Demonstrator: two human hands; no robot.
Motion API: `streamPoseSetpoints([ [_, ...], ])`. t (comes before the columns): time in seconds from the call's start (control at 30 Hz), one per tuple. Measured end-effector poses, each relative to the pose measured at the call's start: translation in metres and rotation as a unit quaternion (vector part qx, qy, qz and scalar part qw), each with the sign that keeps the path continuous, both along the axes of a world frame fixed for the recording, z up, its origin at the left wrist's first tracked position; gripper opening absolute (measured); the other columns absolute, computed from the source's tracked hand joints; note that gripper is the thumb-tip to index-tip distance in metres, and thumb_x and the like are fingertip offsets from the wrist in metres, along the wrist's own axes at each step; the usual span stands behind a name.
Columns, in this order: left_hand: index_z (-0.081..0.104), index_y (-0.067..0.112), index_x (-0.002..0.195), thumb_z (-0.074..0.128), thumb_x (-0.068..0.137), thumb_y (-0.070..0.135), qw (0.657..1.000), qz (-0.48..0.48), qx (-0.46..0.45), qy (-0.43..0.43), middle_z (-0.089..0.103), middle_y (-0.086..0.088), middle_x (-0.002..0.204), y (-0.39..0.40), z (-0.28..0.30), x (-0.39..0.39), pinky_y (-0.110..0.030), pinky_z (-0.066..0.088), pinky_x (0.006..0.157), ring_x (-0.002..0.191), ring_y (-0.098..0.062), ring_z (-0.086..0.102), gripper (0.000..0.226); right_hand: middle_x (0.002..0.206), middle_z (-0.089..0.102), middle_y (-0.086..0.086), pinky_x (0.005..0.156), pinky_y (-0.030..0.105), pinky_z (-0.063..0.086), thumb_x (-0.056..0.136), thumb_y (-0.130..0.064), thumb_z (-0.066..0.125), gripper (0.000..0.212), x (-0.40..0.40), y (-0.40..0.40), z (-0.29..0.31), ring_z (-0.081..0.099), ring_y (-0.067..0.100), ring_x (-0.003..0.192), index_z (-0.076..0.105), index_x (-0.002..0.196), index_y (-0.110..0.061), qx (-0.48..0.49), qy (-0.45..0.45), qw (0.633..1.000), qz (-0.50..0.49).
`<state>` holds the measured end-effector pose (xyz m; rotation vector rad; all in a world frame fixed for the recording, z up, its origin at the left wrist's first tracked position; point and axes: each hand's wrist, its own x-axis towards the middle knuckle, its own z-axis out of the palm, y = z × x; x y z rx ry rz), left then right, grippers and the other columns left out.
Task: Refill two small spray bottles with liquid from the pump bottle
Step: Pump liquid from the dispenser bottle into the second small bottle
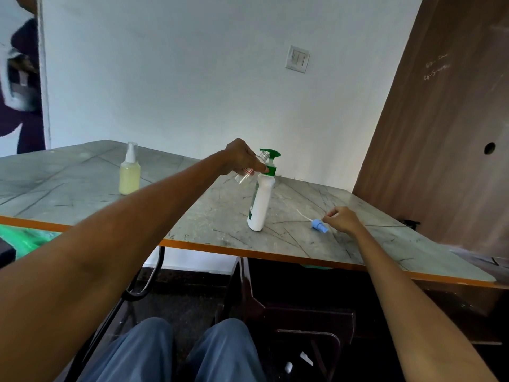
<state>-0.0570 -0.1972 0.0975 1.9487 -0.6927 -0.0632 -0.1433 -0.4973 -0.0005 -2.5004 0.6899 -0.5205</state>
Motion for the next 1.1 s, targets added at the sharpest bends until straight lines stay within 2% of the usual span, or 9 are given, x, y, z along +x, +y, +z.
streamPoseSetpoints([
  [0.13,0.064,0.005,0.071,0.082,0.067,0.016,1.000,0.001,-0.002,0.001,0.061,-0.006,0.072,0.000,0.001,0.000,-0.021,0.049,0.058,0.063,-0.013,0.055,0.021,0.103,0.066,0.012,0.073,0.027,0.041,0.086,-0.018,0.064,0.021,-0.003,0.004,-0.005,0.053,0.016,0.085,0.066,0.099,-0.002,-0.006,-0.008,1.000,0.013],
  [0.4,0.065,0.004,0.074,0.082,0.067,0.017,1.000,-0.003,0.002,0.004,0.061,-0.007,0.073,0.000,0.001,-0.001,-0.015,0.048,0.049,0.062,-0.013,0.054,0.023,0.103,0.067,0.013,0.083,0.034,0.048,0.085,-0.029,0.066,0.027,0.003,0.011,-0.003,0.056,0.017,0.086,0.066,0.098,-0.006,0.002,-0.041,0.998,0.041],
  [0.6,0.065,0.002,0.076,0.082,0.066,0.016,1.000,0.000,0.003,-0.001,0.061,-0.007,0.074,-0.001,0.001,-0.002,-0.021,0.049,0.059,0.065,-0.014,0.055,0.024,0.109,0.066,0.013,0.086,0.034,0.046,0.090,-0.029,0.059,0.029,0.003,0.018,-0.002,0.055,0.019,0.090,0.063,0.105,-0.005,-0.012,-0.044,0.998,0.039],
  [0.77,0.066,0.000,0.086,0.082,0.067,0.016,1.000,-0.005,0.003,-0.004,0.061,-0.010,0.082,-0.002,0.002,-0.002,-0.023,0.050,0.063,0.075,-0.018,0.056,0.029,0.118,0.062,0.017,0.089,0.034,0.043,0.095,-0.020,0.048,0.030,0.000,0.017,-0.003,0.056,0.029,0.108,0.061,0.113,0.000,-0.016,-0.042,0.999,0.017],
  [0.9,0.067,0.000,0.083,0.083,0.066,0.020,1.000,-0.003,0.008,-0.007,0.059,-0.007,0.075,-0.001,0.002,-0.003,-0.021,0.049,0.060,0.066,-0.014,0.053,0.030,0.115,0.063,0.016,0.084,0.031,0.042,0.095,-0.022,0.048,0.028,0.000,0.016,-0.004,0.057,0.028,0.106,0.062,0.110,-0.002,-0.002,-0.058,0.998,0.006],
  [1.0,0.067,0.000,0.089,0.083,0.066,0.020,1.000,-0.003,0.008,-0.006,0.060,-0.008,0.076,-0.001,0.001,-0.003,-0.021,0.049,0.060,0.067,-0.016,0.054,0.034,0.111,0.064,0.016,0.082,0.031,0.042,0.095,-0.022,0.048,0.028,0.000,0.016,-0.005,0.058,0.028,0.103,0.062,0.109,-0.002,0.003,-0.077,0.997,-0.006],
  [1.1,0.067,0.000,0.091,0.082,0.067,0.019,1.000,-0.008,0.011,-0.011,0.060,-0.011,0.080,0.000,0.001,-0.002,-0.021,0.048,0.059,0.072,-0.018,0.054,0.035,0.108,0.066,0.014,0.084,0.034,0.045,0.093,-0.023,0.047,0.027,0.004,0.026,-0.001,0.060,0.027,0.100,0.063,0.107,-0.005,0.005,-0.137,0.990,-0.026],
])
